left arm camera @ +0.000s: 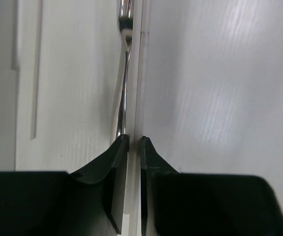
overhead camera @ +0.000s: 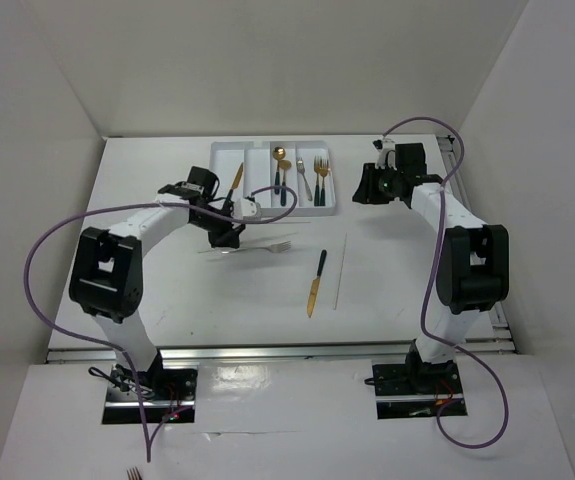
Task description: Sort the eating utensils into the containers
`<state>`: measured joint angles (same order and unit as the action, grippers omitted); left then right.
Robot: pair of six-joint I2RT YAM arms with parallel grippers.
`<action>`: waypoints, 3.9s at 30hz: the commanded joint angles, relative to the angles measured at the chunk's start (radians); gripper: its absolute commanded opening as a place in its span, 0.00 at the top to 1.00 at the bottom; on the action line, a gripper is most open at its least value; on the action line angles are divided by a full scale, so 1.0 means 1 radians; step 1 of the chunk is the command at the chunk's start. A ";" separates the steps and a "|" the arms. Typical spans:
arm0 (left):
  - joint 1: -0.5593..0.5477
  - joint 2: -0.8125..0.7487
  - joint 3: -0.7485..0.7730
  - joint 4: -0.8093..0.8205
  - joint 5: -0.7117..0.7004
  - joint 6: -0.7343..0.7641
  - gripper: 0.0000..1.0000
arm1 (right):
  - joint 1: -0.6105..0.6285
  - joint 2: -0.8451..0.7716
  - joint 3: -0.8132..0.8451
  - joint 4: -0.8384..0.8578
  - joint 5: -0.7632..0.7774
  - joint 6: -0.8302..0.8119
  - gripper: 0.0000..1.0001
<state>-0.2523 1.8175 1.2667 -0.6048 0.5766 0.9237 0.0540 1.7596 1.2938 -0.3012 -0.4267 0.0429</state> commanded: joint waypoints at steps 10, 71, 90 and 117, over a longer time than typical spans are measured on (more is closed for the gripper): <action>-0.076 -0.254 0.120 0.129 0.141 -0.541 1.00 | 0.047 -0.048 -0.018 0.005 0.000 0.032 0.62; -0.114 0.474 0.546 0.590 -0.831 -1.333 1.00 | -0.008 0.078 0.114 -0.064 -0.007 0.025 0.62; -0.114 0.107 0.287 0.568 -0.603 -1.206 0.42 | -0.008 0.064 0.113 -0.046 -0.017 0.034 0.61; -0.031 -0.173 -0.018 0.123 -0.135 -0.540 0.43 | 0.167 -0.054 0.013 -0.035 -0.087 -0.164 0.62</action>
<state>-0.2810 1.6444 1.2587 -0.4732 0.4080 0.2943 0.2264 1.7653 1.3144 -0.3573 -0.5251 -0.0990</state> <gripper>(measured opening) 0.572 0.381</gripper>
